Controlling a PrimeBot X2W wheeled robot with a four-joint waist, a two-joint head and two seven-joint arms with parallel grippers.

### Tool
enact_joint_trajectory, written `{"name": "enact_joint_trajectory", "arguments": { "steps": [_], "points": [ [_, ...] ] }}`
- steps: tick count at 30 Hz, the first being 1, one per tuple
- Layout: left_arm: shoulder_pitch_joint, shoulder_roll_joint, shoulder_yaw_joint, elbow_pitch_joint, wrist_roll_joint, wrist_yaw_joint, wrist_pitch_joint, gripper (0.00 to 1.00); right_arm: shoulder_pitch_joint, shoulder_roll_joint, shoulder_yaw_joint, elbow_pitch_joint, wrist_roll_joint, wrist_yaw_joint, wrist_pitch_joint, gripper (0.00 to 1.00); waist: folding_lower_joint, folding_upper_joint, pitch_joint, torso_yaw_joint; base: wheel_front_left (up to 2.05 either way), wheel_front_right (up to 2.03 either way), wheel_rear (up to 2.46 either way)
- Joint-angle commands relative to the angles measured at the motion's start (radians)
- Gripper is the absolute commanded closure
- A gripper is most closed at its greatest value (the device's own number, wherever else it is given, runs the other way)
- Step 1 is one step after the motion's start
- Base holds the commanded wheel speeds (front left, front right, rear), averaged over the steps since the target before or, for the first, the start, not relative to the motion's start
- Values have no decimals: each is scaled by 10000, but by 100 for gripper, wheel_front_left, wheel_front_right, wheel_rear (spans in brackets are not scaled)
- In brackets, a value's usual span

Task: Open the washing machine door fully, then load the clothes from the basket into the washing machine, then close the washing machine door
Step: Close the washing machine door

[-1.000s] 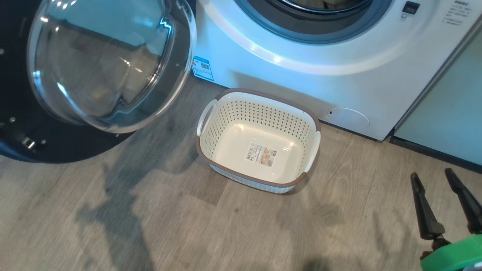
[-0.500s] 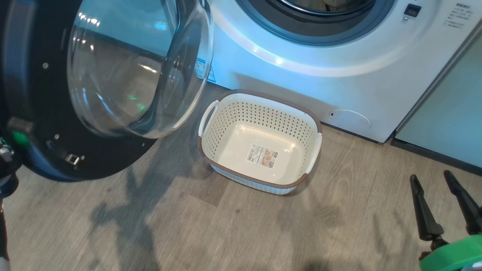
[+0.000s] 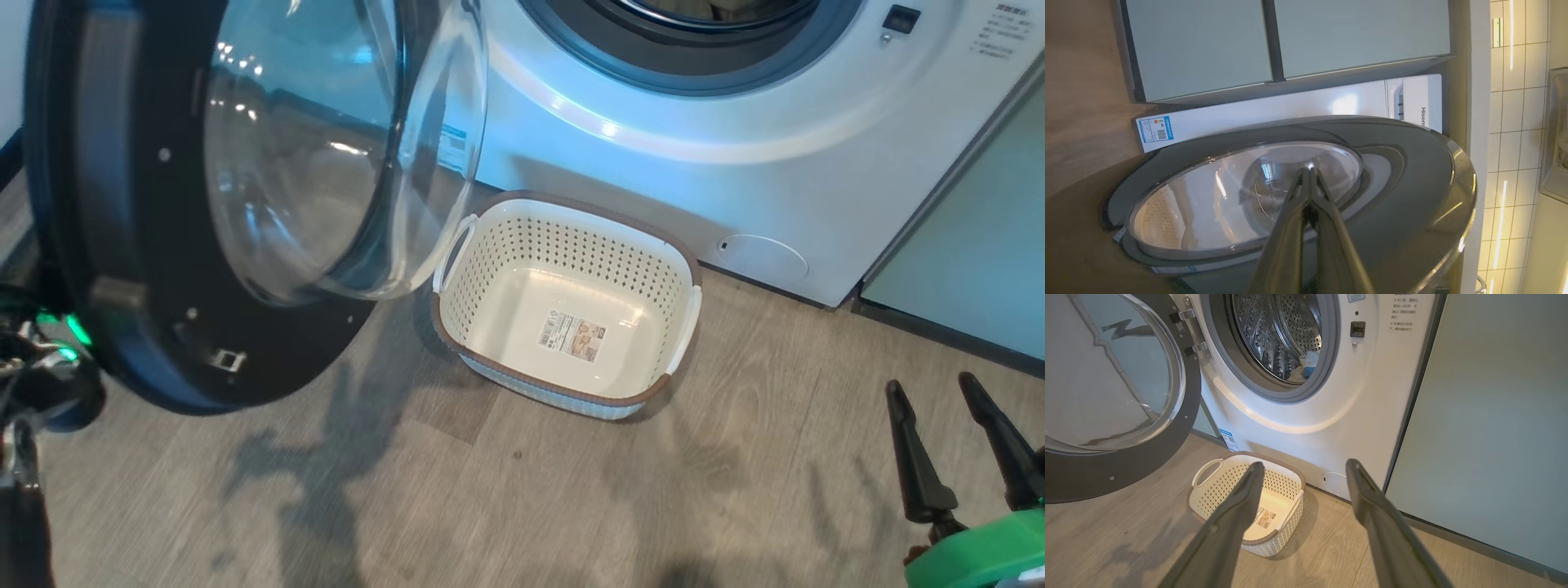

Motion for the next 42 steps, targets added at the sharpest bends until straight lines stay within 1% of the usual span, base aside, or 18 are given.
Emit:
{"name": "enact_joint_trajectory", "arguments": {
  "steps": [1,4,5,11,24,31,38,42],
  "points": [
    [-162,381,333,-435,-21,-69,147,100,-406,-89,175,-305,57,-29,-110,0,0,0,12,-4,0,0,0],
    [-41,134,259,-847,-113,-69,571,100,-450,-66,202,-269,63,-29,-149,0,0,0,52,-43,0,0,0],
    [29,-36,214,-1084,-171,-69,842,100,-494,-51,215,-246,72,-29,-176,0,0,0,86,-86,0,0,0],
    [185,-445,46,-1575,-166,-69,1575,100,-636,13,264,-128,116,-29,-305,0,0,0,180,-312,0,0,0],
    [118,-1387,-432,-2353,7,-69,2795,100,-1026,190,385,238,193,-29,-652,0,0,0,442,-991,0,0,0],
    [-79,-1940,-716,-2620,288,-69,3128,100,-1186,258,430,438,241,-29,-827,0,0,0,527,-1427,0,0,0],
    [-363,-2318,-1037,-2525,522,-69,3157,100,-1345,322,526,664,290,-29,-998,0,0,0,535,-1873,0,0,0],
    [-519,-2421,-1205,-2419,586,-69,3120,100,-1360,360,527,744,292,-29,-1061,0,0,0,529,-2037,0,0,0]
  ]
}}
